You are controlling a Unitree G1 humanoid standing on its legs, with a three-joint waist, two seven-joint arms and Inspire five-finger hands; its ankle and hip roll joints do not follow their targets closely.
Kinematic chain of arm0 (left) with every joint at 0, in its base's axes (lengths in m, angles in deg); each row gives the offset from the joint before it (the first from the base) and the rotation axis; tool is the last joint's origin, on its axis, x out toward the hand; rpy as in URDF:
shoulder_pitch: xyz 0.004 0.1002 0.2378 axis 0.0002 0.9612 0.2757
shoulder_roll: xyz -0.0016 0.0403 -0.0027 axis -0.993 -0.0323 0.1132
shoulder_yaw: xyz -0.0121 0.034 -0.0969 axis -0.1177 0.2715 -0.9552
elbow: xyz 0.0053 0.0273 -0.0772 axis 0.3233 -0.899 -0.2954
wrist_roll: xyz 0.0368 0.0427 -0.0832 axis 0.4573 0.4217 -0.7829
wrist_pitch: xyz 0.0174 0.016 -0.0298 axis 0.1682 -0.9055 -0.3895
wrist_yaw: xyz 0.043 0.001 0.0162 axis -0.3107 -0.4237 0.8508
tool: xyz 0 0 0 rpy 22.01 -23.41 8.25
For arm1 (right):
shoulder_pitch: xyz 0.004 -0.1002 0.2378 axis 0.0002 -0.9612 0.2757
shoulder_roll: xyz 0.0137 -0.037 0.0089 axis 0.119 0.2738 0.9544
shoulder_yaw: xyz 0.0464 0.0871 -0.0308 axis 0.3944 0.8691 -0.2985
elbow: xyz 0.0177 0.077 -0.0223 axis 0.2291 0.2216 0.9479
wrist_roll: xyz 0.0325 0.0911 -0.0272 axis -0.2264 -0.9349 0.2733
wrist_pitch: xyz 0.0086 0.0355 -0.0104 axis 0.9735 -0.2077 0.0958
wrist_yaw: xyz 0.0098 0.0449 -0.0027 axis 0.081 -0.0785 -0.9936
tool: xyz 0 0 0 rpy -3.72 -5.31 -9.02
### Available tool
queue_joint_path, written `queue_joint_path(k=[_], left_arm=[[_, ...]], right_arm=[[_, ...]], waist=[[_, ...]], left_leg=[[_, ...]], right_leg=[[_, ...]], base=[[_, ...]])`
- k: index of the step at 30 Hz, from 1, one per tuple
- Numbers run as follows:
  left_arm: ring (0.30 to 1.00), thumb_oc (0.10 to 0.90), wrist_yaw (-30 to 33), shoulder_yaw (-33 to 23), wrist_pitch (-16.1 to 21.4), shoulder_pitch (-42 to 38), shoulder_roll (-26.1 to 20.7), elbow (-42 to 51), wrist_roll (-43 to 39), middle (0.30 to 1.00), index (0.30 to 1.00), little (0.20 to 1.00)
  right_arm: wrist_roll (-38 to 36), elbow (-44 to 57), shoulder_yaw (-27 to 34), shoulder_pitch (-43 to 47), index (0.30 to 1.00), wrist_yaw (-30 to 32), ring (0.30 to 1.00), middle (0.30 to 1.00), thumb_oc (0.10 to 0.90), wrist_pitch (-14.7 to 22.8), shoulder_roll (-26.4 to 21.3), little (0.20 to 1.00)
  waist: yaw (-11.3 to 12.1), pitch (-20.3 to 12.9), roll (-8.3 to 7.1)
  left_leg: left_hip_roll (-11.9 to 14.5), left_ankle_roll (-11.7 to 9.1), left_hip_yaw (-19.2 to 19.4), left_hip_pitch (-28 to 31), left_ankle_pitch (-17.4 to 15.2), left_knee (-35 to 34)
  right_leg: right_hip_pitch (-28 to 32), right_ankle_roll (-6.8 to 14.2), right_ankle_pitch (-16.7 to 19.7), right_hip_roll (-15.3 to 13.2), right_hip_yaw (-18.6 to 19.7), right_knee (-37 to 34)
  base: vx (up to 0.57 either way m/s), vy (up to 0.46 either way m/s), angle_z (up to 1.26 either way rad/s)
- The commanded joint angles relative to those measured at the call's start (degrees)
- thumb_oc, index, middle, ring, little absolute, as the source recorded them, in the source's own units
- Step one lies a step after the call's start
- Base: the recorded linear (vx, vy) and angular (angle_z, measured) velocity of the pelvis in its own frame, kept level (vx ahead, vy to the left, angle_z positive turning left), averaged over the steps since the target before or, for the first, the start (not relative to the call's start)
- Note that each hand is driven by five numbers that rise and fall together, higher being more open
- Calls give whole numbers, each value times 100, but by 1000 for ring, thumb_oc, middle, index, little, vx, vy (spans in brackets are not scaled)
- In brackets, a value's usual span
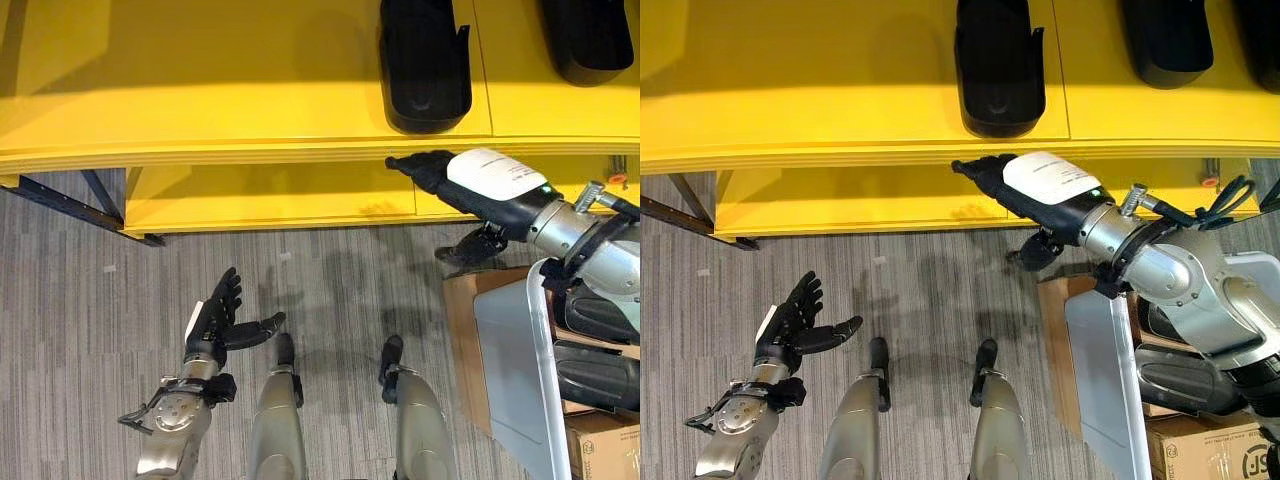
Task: Move parts from the plastic box to the shelf.
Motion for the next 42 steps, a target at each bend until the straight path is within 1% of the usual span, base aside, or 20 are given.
queue_joint_path(k=[1,8,12,17,18,22,27,30,35,38,42], left_arm=[[1000,900,-125,-6,442,289,-291,749,-70,1000,1000,1000],[1000,900,-111,38,452,252,-324,735,-87,1000,1000,1000],[1000,900,-86,70,457,211,-345,734,-108,1000,1000,1000],[1000,900,-47,53,476,211,-341,735,-111,1000,1000,1000],[1000,900,-10,55,481,206,-341,721,-111,1000,1000,1000],[1000,900,16,64,488,165,-327,695,-112,1000,1000,1000],[1000,900,35,90,496,163,-346,682,-137,1000,1000,1000],[1000,900,46,98,514,143,-358,668,-150,1000,1000,1000],[1000,900,65,113,518,91,-357,651,-206,1000,1000,1000],[1000,900,54,116,518,125,-351,636,-241,1000,1000,1000],[1000,900,70,111,519,121,-358,632,-253,1000,1000,1000]], right_arm=[[-333,204,152,761,1000,216,1000,1000,900,74,-92,1000],[-277,-237,-45,911,1000,270,1000,1000,900,-14,91,1000],[-95,-561,-160,1101,1000,415,1000,1000,900,-72,218,1000],[158,-720,-103,1241,1000,618,1000,1000,900,-79,311,1000],[320,-788,-111,1329,1000,712,1000,1000,900,-108,356,1000],[551,-933,-204,1547,1000,821,1000,1000,900,-123,442,1000],[784,-1225,-452,1926,1000,898,1000,1000,900,-182,573,1000],[895,-1428,-700,2256,1000,928,1000,1000,900,-217,641,1000],[946,-1750,-1033,2664,1000,903,1000,1000,900,-269,721,1000],[975,-2002,-1214,2821,1000,881,1000,1000,900,-310,754,1000],[962,-2151,-1305,2832,1000,820,1000,1000,900,-334,786,1000]], waist=[[93,-445,-54],[126,-420,-28],[151,-411,-8],[165,-408,11],[180,-410,13],[192,-404,22],[230,-413,20],[251,-406,9],[266,-395,14],[290,-382,14],[293,-359,16]], left_leg=[[642,-418,-55,283,-188,-75],[636,-407,-77,275,-186,-87],[634,-400,-79,263,-189,-80],[625,-389,-80,263,-194,-84],[626,-383,-79,259,-198,-80],[631,-375,-77,240,-207,-57],[626,-369,-79,247,-221,-51],[634,-366,-76,239,-228,-39],[637,-369,-89,219,-216,-45],[632,-369,-90,210,-210,-51],[628,-370,-94,203,-211,-49]], right_leg=[[176,454,134,-426,445,-272],[211,454,131,-432,405,-292],[205,454,138,-438,406,-283],[198,450,136,-435,414,-280],[194,447,132,-428,415,-275],[171,443,126,-428,413,-262],[171,435,132,-419,426,-265],[164,425,127,-408,432,-263],[146,416,107,-398,431,-231],[141,415,104,-399,422,-231],[139,414,104,-404,419,-226]], base=[[0,0,0],[0,0,0],[0,0,0],[0,0,0],[0,0,0],[0,0,0],[0,0,0],[0,0,0],[0,0,0],[0,0,0],[0,0,0]])
